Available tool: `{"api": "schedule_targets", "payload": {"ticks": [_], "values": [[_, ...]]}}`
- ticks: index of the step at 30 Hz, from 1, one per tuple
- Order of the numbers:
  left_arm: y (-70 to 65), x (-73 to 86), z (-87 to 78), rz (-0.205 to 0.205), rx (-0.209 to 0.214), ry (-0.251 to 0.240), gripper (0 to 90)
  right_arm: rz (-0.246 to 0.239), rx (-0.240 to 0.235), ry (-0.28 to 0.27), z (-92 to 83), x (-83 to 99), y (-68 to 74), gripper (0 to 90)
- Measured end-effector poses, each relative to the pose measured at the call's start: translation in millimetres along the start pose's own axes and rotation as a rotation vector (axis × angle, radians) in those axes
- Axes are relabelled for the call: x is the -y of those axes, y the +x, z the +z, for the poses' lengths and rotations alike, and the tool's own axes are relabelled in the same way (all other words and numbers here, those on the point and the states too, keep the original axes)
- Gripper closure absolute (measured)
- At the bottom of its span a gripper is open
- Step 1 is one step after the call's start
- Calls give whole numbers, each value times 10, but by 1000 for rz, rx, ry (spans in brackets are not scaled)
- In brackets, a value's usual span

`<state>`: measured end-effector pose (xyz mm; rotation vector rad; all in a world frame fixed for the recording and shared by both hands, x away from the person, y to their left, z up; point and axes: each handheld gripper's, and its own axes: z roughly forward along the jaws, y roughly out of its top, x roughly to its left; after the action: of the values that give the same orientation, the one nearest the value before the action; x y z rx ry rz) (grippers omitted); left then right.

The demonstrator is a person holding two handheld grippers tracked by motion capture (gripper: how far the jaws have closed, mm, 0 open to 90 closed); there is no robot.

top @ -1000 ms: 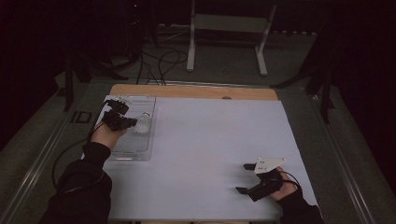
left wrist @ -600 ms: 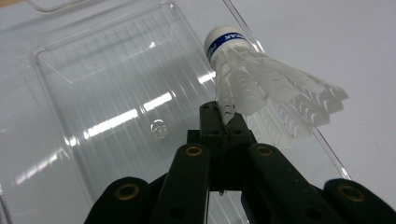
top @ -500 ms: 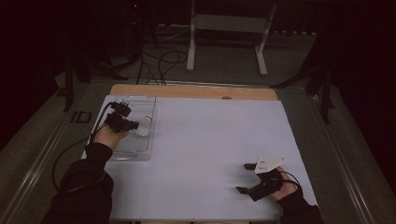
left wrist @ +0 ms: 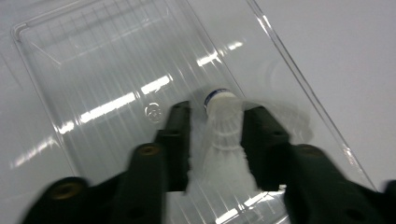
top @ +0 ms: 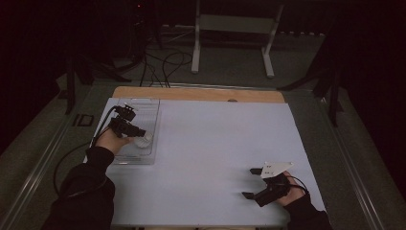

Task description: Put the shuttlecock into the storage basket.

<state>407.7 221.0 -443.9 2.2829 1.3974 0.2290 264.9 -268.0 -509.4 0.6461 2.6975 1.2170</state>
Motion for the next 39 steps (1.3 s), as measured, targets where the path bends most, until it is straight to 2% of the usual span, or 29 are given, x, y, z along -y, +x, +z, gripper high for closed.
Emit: {"api": "schedule_targets", "payload": {"ticks": [1, 2, 3, 5, 6, 11, 22, 25, 27, 30, 31, 36, 39], "values": [[-10, -5, -12, 1, -12, -1, 510, -2, 0, 1, 2, 0, -1, 96], [-38, -14, -40, 9, -35, -2, 377, -1, -1, 1, 4, 0, 1, 96], [-51, -18, -60, 13, -43, -14, 324, -2, -1, 2, 3, -1, 2, 96], [-73, -24, -101, 16, -34, -21, 232, -1, -1, 1, 2, -1, 0, 96], [-88, -26, -120, 26, -24, -31, 148, -2, 0, 2, 1, -1, 0, 96], [-139, -44, -184, 42, -23, -43, 19, -1, 0, 7, 6, 0, 0, 96], [-211, -53, -215, 77, -7, -45, 1, 1, 3, 2, 1, -2, -2, 96], [-223, -60, -225, 76, 5, -47, 1, 6, 3, 2, -1, -2, -3, 96], [-224, -70, -231, 58, 24, -39, 1, 6, 3, 1, -1, 0, -3, 96], [-241, -73, -234, 62, 27, -44, 1, 6, 4, 1, -2, 0, -1, 96], [-261, -78, -241, 77, 24, -45, 1, 6, 3, 1, -3, 0, -2, 96], [-292, -94, -268, 84, 20, -66, 1, 7, 3, 1, -2, 0, -2, 96], [-288, -110, -297, 73, 35, -85, 1, 7, 5, 2, 0, 1, -6, 96]]}}
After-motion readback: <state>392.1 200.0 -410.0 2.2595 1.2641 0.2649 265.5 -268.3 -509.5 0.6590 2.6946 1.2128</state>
